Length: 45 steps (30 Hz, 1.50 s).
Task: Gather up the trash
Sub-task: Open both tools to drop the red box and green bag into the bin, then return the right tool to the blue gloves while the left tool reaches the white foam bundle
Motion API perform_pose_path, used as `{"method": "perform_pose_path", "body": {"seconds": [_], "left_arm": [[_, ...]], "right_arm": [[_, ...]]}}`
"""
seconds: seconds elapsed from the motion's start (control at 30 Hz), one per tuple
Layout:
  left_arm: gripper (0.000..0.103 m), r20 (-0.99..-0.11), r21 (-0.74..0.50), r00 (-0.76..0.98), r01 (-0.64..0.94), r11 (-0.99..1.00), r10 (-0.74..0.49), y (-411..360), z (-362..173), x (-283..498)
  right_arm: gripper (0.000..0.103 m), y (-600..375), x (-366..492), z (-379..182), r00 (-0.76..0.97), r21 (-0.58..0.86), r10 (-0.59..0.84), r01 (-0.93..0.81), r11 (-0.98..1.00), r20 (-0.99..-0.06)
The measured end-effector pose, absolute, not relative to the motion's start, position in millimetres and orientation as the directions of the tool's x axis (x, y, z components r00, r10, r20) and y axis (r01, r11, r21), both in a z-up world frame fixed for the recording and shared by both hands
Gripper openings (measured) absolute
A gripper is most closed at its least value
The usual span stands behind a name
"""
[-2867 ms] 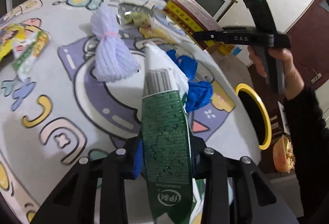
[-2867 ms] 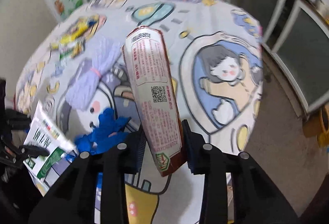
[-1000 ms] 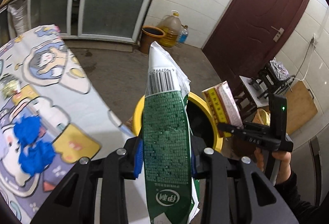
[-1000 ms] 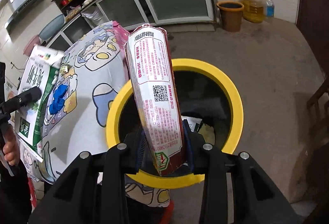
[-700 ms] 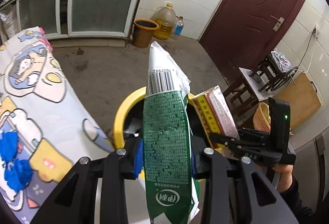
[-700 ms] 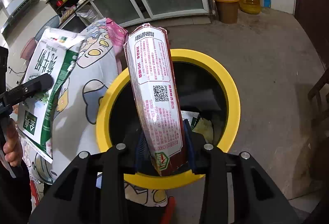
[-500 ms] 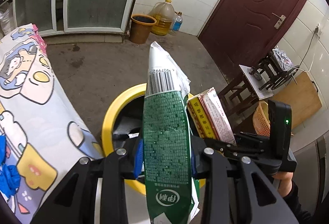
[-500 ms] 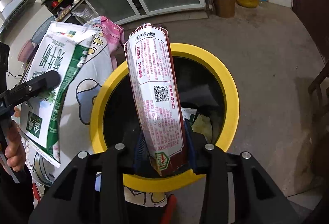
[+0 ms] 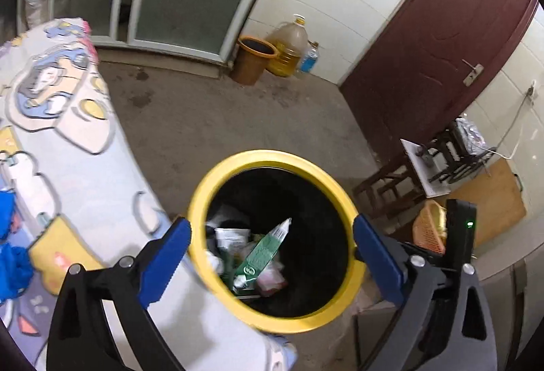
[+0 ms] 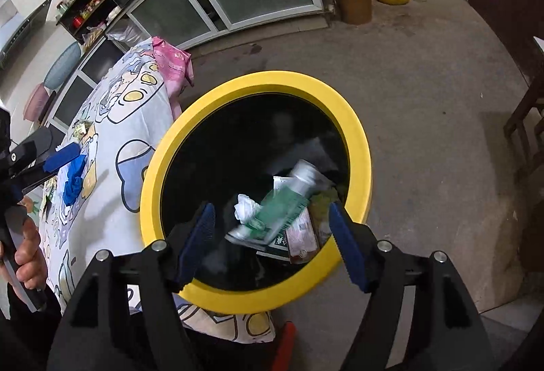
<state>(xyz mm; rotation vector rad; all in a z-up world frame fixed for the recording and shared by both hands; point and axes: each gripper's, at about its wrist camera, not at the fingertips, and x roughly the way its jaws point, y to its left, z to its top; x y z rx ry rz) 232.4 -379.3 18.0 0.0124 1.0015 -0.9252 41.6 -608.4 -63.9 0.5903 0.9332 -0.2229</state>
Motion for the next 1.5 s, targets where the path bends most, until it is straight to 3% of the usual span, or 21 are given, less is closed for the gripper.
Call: {"method": "perform_pose_path", "body": {"seconds": [0.37,0.87,1.17,1.5], "left_arm": [[0.095,-0.673,-0.334,0.345,0.648,0.685,-0.655,-293,51,229],[0.095,-0.649,-0.151,0.629,0.443,0.883,-0.427,-89,66,249],[0.095,-0.664,0.03,0.725,0.272,0.962,-0.184,11,43,259],[0.095,-0.693,0.007,0.703,0.234,0.972,-0.164,34,20,286]], "right_arm": [[0.069,-561,50,-39,0.636,0.39,0.088,0.353,0.85,-0.767],[0.069,-435,123,-2,0.655,0.372,0.225,0.091,0.924,-0.721],[0.07,-359,173,2,0.616,0.292,0.261,-0.052,0.955,-0.744],[0.069,-309,229,-10,0.568,0.286,0.298,-0.114,0.952,-0.767]]}}
